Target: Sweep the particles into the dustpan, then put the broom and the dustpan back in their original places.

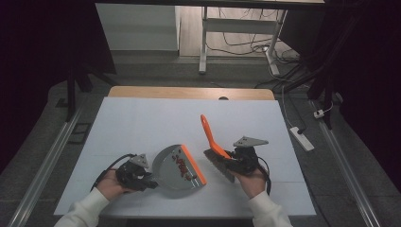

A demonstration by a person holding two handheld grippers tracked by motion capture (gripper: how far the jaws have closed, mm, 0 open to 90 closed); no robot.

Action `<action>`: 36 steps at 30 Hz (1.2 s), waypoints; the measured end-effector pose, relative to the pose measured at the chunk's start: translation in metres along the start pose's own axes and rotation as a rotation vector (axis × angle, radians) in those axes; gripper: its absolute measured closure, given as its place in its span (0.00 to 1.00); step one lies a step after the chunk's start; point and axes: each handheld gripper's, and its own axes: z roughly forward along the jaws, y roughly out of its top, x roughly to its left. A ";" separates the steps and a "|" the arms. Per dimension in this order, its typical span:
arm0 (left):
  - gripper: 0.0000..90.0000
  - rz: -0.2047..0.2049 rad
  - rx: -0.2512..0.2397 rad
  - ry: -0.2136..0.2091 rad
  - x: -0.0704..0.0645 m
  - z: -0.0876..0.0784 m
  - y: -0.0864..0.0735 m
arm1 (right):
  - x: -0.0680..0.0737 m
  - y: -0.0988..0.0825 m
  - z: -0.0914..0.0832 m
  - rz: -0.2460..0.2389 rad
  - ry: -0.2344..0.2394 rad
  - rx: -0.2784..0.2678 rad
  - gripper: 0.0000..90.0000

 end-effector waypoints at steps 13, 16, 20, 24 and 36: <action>0.69 -0.066 -0.092 0.064 0.000 -0.009 -0.005 | -0.015 0.001 -0.014 -0.044 0.006 -0.082 0.78; 0.69 -0.124 -0.119 0.100 0.001 -0.013 -0.007 | -0.018 0.001 -0.017 -0.047 0.013 -0.087 0.78; 0.69 -0.206 -0.160 0.128 0.002 -0.018 -0.011 | -0.022 0.000 -0.019 -0.055 0.020 -0.086 0.78; 0.69 -0.237 -0.181 0.137 0.000 -0.021 -0.015 | -0.025 0.000 -0.021 -0.062 0.028 -0.081 0.78; 0.69 -0.298 -0.223 0.182 -0.005 -0.026 -0.020 | -0.029 -0.009 -0.036 -0.064 0.035 -0.075 0.78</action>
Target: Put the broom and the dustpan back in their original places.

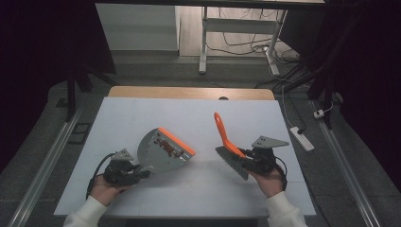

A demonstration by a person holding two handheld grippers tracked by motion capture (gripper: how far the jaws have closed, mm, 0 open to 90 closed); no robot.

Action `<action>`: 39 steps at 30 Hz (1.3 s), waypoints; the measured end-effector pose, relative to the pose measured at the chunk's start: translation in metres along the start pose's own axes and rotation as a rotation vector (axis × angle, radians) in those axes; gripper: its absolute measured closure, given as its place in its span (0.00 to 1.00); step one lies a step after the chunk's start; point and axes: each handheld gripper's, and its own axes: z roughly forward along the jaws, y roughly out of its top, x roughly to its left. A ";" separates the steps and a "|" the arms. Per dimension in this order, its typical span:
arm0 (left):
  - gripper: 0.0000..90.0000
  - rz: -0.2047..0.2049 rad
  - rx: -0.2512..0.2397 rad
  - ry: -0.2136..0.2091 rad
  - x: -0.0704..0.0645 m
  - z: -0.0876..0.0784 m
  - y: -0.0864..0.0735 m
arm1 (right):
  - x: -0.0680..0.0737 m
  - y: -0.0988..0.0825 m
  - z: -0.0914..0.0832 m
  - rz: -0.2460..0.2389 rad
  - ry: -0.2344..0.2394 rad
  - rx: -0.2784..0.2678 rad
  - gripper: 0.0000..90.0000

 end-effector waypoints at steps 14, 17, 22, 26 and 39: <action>0.69 -0.039 -0.022 0.028 0.000 -0.004 -0.004 | -0.002 -0.012 -0.008 0.024 0.039 0.011 0.78; 0.69 -0.049 -0.027 0.044 0.000 -0.006 -0.006 | -0.002 -0.013 -0.008 0.032 0.046 0.021 0.78; 0.69 -0.082 -0.038 0.070 0.000 -0.008 -0.010 | -0.004 -0.017 -0.006 0.083 0.053 0.043 0.78; 0.69 -0.106 -0.040 0.091 -0.001 -0.009 -0.014 | -0.005 -0.019 -0.005 0.098 0.067 0.055 0.78; 0.69 -0.191 -0.063 0.172 -0.003 -0.009 -0.025 | -0.013 -0.024 -0.014 0.137 0.058 0.054 0.78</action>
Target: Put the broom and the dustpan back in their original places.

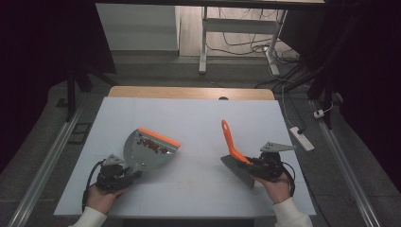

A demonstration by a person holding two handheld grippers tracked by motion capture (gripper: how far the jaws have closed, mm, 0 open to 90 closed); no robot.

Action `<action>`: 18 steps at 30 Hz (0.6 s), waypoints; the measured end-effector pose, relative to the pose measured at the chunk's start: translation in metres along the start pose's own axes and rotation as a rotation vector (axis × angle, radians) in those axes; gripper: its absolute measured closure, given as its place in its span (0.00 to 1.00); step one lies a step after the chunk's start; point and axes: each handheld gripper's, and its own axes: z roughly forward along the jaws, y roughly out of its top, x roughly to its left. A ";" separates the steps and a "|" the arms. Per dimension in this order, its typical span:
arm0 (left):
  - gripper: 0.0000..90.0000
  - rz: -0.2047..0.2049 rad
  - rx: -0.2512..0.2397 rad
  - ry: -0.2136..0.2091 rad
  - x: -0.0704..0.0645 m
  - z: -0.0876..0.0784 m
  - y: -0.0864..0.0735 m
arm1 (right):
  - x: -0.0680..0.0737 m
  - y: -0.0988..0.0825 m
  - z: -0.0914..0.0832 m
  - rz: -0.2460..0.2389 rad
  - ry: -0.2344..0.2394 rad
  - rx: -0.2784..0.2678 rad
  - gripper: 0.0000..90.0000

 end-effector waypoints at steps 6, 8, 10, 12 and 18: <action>0.69 -0.046 -0.021 0.049 -0.002 -0.001 -0.003 | -0.003 -0.004 -0.006 0.020 0.005 -0.002 0.78; 0.69 -0.058 -0.024 0.064 -0.003 0.000 -0.003 | -0.003 -0.005 -0.006 0.022 0.007 0.001 0.78; 0.69 -0.068 -0.025 0.075 -0.003 0.002 -0.003 | -0.003 -0.006 -0.006 0.023 0.007 0.006 0.78; 0.69 -0.077 -0.026 0.088 -0.003 0.003 -0.003 | -0.002 -0.006 -0.005 0.020 0.008 0.010 0.78; 0.69 -0.106 -0.039 0.129 0.000 0.005 -0.003 | -0.001 -0.007 -0.005 0.011 0.009 0.029 0.78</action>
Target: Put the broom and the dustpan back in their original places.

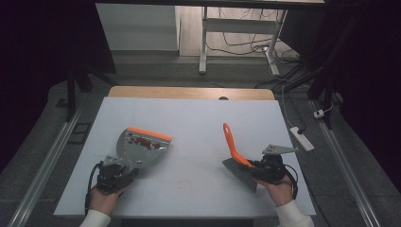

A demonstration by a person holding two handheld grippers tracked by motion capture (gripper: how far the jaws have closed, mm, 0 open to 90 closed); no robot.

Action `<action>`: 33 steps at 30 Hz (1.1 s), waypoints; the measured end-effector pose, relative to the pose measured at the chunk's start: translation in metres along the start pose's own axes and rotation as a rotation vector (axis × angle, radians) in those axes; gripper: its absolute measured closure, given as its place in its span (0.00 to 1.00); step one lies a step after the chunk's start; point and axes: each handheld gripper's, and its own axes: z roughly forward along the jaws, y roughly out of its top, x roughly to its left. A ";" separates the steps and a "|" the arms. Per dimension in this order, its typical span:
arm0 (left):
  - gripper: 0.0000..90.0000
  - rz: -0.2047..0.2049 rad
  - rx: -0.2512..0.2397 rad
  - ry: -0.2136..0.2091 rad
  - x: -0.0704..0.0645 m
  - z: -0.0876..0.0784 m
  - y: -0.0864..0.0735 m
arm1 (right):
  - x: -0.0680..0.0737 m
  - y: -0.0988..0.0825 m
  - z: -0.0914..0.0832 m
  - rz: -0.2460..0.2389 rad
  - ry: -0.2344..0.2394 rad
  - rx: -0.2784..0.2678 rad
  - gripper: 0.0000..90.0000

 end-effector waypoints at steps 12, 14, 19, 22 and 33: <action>0.69 -0.085 0.006 0.048 0.007 0.008 0.000 | 0.003 -0.005 0.000 0.015 -0.006 0.058 0.78; 0.69 -0.093 0.008 0.050 0.008 0.010 0.000 | 0.000 -0.007 0.001 0.032 -0.005 0.066 0.78; 0.69 -0.101 0.016 0.061 0.009 0.016 0.002 | -0.008 -0.010 0.003 0.049 -0.036 0.088 0.78; 0.69 -0.113 0.021 0.062 0.012 0.018 0.002 | -0.012 -0.011 0.003 0.072 -0.045 0.082 0.78; 0.68 -0.112 0.028 0.065 0.013 0.021 0.001 | -0.026 -0.013 0.006 0.073 -0.104 0.094 0.74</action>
